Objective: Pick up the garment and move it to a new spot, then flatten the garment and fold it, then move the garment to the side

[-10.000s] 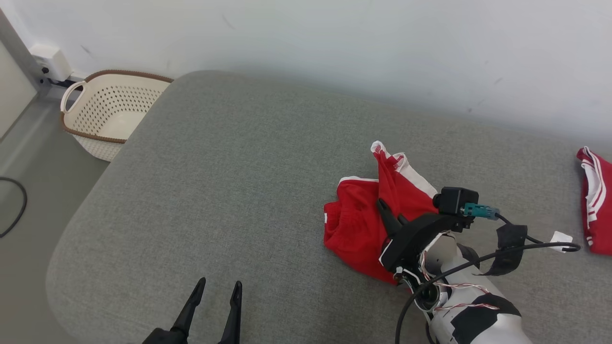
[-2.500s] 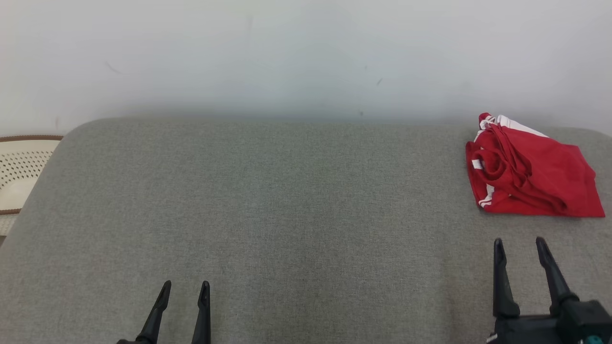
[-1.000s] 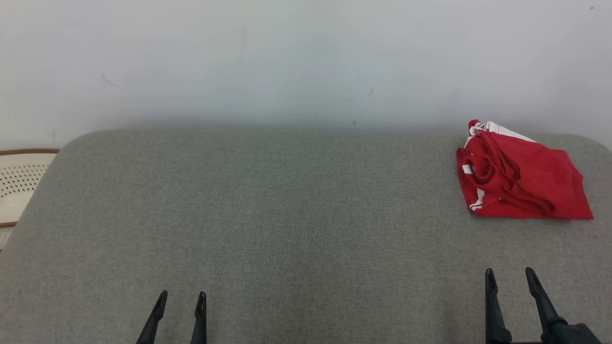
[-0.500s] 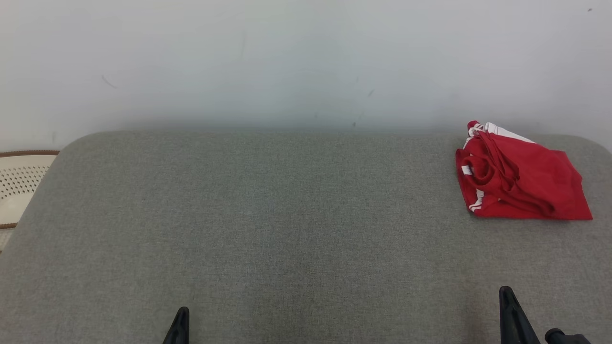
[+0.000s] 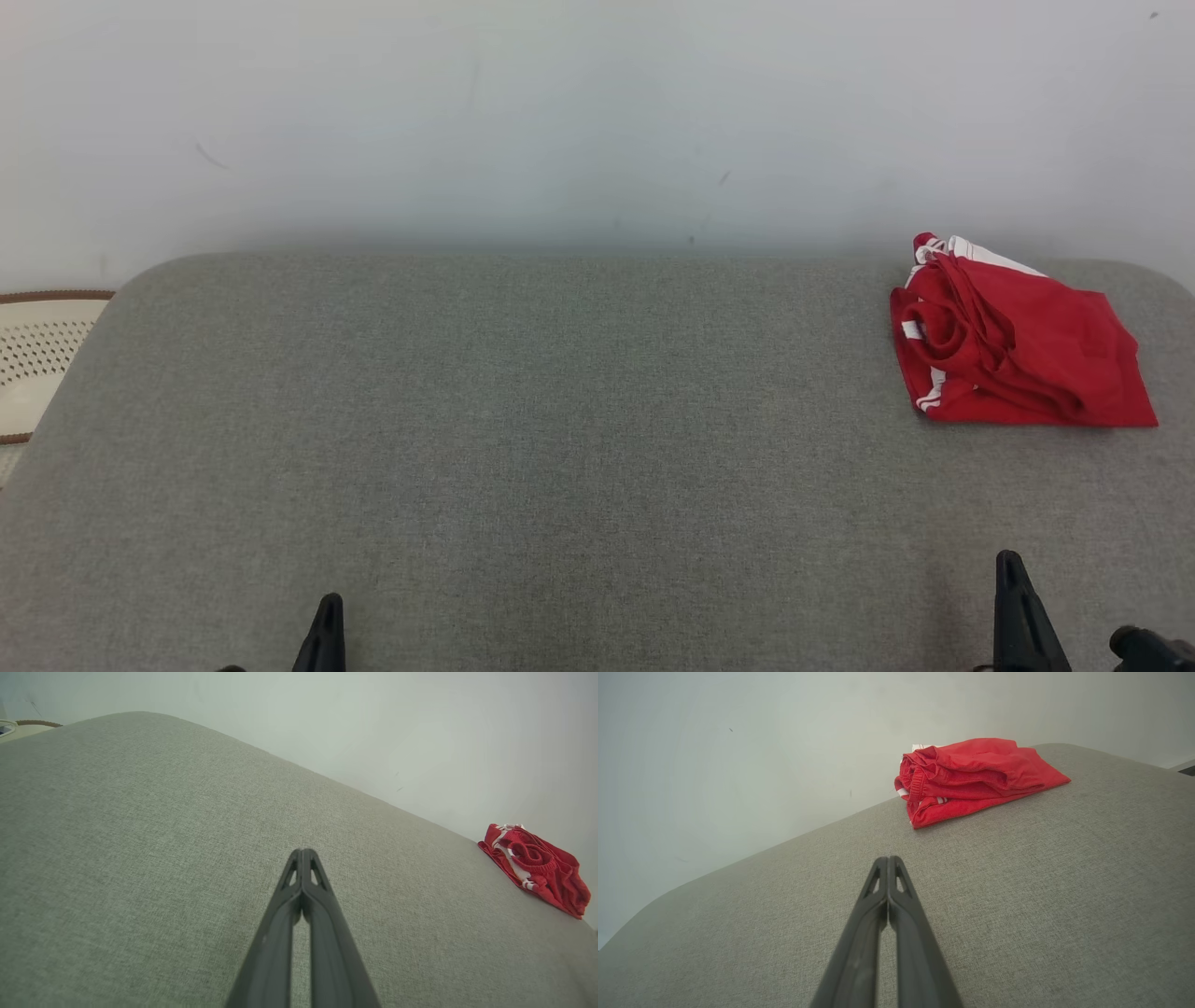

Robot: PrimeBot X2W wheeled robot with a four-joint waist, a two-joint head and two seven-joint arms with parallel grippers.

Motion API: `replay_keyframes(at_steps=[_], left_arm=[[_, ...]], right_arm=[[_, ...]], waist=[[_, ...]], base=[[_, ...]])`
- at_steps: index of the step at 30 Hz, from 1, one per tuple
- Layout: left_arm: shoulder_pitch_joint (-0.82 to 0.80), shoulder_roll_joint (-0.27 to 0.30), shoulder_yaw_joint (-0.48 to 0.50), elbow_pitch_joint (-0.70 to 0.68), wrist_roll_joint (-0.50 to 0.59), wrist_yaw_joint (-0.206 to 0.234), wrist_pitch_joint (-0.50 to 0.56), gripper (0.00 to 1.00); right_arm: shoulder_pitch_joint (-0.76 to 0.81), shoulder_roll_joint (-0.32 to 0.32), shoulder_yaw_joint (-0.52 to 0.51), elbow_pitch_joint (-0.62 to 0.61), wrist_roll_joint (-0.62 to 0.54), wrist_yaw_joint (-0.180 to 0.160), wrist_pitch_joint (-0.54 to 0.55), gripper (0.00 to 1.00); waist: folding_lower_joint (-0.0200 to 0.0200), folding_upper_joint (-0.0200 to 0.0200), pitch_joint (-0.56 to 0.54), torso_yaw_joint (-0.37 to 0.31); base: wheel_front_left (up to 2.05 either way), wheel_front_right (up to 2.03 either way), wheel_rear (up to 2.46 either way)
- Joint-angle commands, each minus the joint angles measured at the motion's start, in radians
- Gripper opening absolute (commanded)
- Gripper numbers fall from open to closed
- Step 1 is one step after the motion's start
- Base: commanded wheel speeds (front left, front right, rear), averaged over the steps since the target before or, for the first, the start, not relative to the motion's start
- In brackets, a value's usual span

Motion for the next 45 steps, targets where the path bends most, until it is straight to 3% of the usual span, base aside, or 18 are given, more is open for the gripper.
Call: replay_keyframes(at_steps=[1,21,45], left_arm=[[-0.034,0.002,0.008,-0.001,-0.050,-0.009,0.008,0.00],[-0.095,0.000,0.044,0.065,-0.364,-0.048,0.077,0.00],[-0.152,-0.003,0.079,0.130,-0.664,-0.085,0.144,0.00]], right_arm=[[-0.037,-0.011,-0.006,-0.005,0.052,0.000,0.008,0.00],[-0.108,-0.021,-0.037,0.063,0.397,0.000,0.084,0.00],[-0.174,-0.025,-0.078,0.130,0.718,0.000,0.165,0.00]], waist=[[0.0000,0.0000,0.001,0.000],[0.0000,0.0000,0.008,-0.001],[0.0000,0.0000,0.017,-0.002]], base=[[0.00,0.00,0.00],[0.00,0.00,0.00],[0.00,0.00,0.00]])
